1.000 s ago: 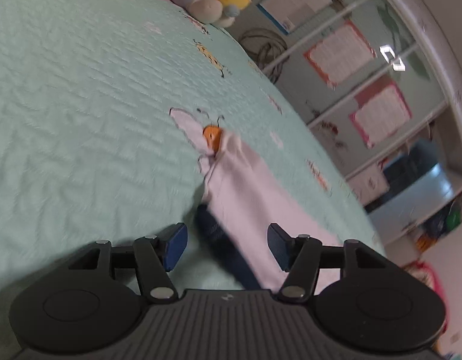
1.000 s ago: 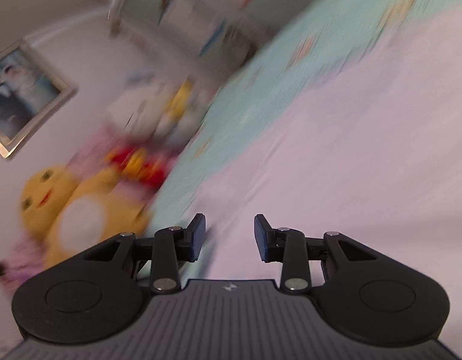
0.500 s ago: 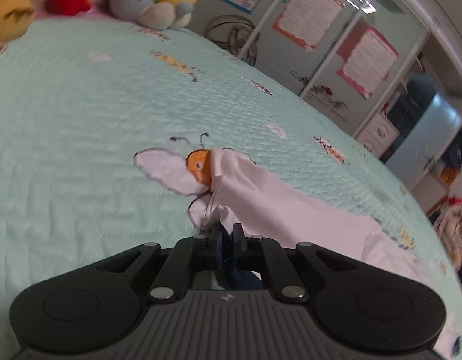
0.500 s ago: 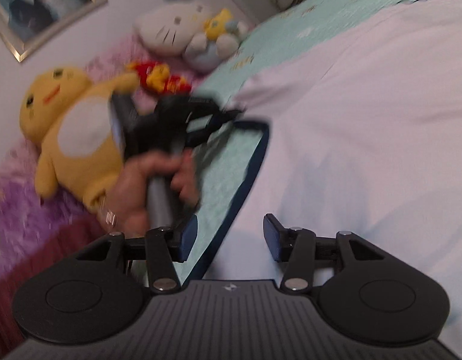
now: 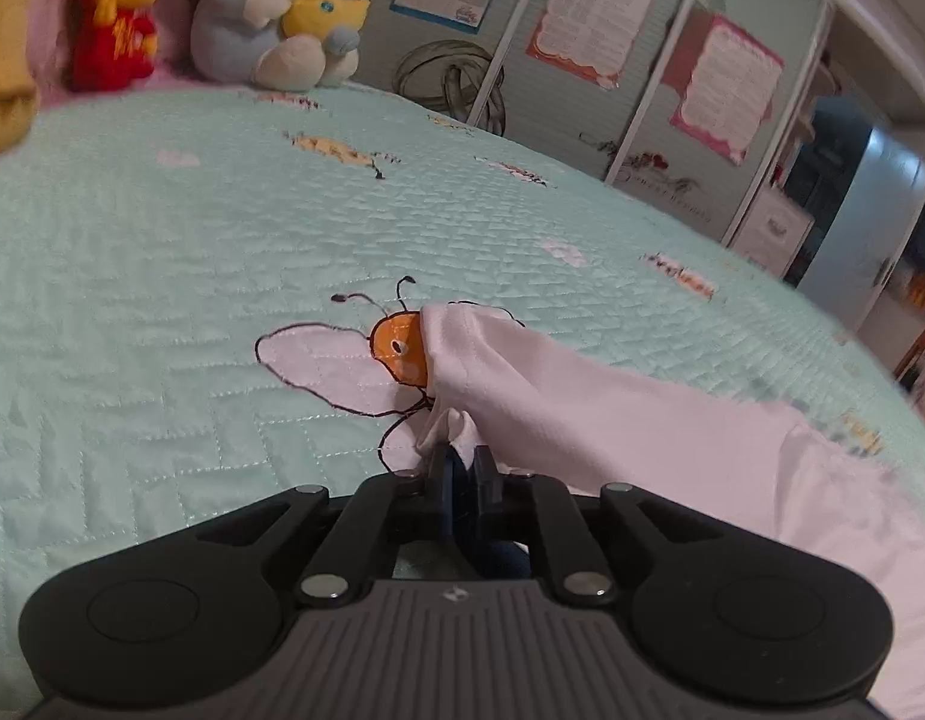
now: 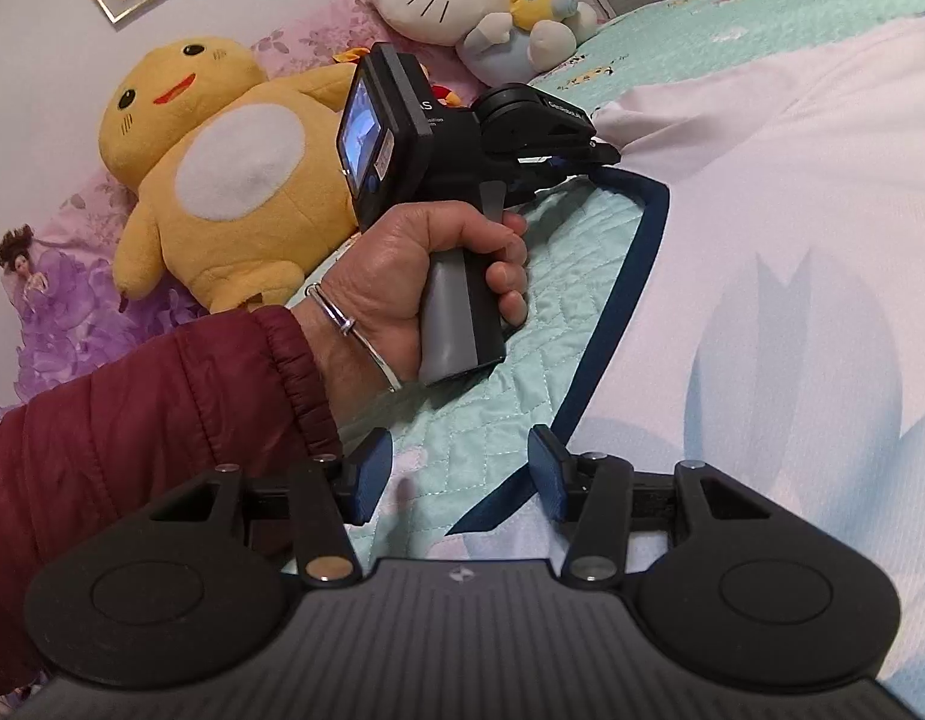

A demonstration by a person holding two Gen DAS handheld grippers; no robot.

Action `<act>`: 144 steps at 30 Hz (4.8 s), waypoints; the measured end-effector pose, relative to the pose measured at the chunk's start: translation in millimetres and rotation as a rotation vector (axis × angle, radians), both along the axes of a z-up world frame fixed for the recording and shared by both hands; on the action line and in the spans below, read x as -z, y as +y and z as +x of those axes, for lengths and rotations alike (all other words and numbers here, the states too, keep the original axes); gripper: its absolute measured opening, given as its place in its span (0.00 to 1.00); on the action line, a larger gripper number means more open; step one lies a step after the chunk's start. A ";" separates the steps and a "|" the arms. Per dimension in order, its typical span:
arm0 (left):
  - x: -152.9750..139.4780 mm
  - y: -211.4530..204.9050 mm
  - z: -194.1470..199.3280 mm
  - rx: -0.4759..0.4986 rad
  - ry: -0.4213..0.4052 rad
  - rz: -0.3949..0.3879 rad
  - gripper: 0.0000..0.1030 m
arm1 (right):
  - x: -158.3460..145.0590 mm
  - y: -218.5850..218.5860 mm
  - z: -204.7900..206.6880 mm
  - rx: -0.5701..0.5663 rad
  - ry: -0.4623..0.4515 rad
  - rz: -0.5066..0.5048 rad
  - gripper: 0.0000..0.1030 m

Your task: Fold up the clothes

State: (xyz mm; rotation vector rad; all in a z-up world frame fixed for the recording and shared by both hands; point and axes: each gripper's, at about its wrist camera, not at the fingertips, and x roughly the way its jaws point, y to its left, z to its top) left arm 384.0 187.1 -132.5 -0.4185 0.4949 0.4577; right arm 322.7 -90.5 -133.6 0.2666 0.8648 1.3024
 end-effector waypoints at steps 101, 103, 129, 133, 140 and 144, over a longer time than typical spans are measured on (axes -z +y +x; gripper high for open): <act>0.0 -255.3 -150.3 0.234 0.001 -0.084 0.51 | -5.0 -445.7 186.0 1.109 0.011 -0.003 0.30; -11.3 -251.7 -141.2 0.257 -0.037 -0.119 0.50 | -10.1 -445.4 180.5 1.107 -0.008 0.015 0.39; 39.1 -96.0 148.7 0.413 -0.087 -0.574 0.03 | 29.4 -242.0 342.8 0.477 0.353 0.043 0.00; 47.1 -79.9 157.5 0.365 -0.179 -0.578 0.05 | 34.4 -239.5 360.2 0.558 0.284 0.113 0.00; 19.1 -118.8 149.8 0.513 -0.228 -0.489 0.32 | 18.2 -216.5 349.1 0.522 0.130 -0.008 0.04; 4.2 -151.5 187.5 0.680 -0.128 -0.362 0.40 | 6.9 -198.1 350.6 0.409 0.107 -0.023 0.26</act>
